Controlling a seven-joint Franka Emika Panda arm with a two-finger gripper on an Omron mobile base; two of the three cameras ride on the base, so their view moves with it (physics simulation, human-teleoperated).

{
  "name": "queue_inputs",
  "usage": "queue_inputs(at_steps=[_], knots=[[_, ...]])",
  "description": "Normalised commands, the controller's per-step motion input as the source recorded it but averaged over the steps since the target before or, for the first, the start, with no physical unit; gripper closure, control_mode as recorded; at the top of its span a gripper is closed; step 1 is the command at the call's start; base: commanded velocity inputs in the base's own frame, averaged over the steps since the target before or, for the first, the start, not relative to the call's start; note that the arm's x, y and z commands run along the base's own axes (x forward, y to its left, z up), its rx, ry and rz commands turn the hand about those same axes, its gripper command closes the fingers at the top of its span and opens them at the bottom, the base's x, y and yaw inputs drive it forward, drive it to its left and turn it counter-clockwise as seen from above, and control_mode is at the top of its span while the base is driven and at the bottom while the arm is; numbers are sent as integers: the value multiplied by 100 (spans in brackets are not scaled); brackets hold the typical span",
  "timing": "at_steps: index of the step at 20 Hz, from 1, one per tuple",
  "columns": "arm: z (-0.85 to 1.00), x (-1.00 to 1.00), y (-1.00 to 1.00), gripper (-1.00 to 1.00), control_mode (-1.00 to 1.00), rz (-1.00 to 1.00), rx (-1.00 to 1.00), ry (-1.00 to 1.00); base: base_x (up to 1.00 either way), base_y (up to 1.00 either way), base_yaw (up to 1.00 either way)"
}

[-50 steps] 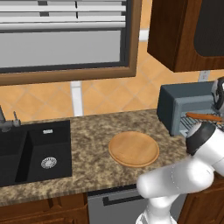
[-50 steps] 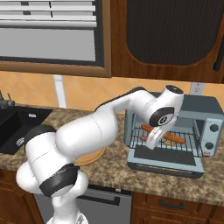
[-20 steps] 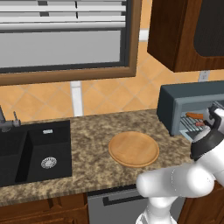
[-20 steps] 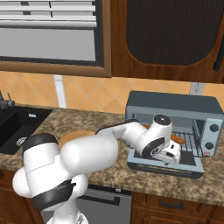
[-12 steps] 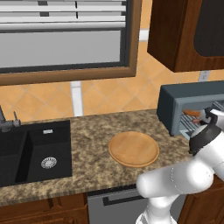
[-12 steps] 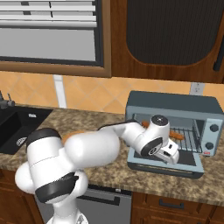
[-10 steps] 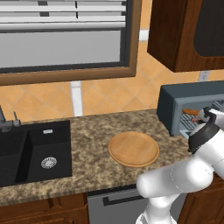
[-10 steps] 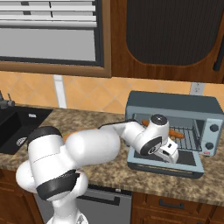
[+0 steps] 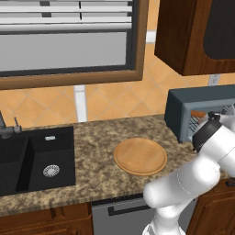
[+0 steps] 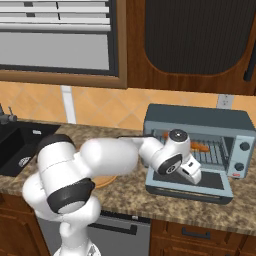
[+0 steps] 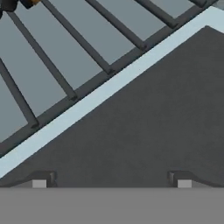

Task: Pick up the kebab skewer and baguette bread, and place them inside the toaster oven. Close the toaster oven door and start by setting the timer.

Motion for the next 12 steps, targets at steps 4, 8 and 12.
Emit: queue_inputs(at_steps=[4, 8, 12], knots=[[0, 45, -10, -100, -100, -16, 0, -7, 0, 0, 0], [0, 44, -1, -100, -100, -17, 0, -4, 0, 0, 0], [-2, 11, 0, -100, -100, -18, 0, -3, 0, 0, 0]])
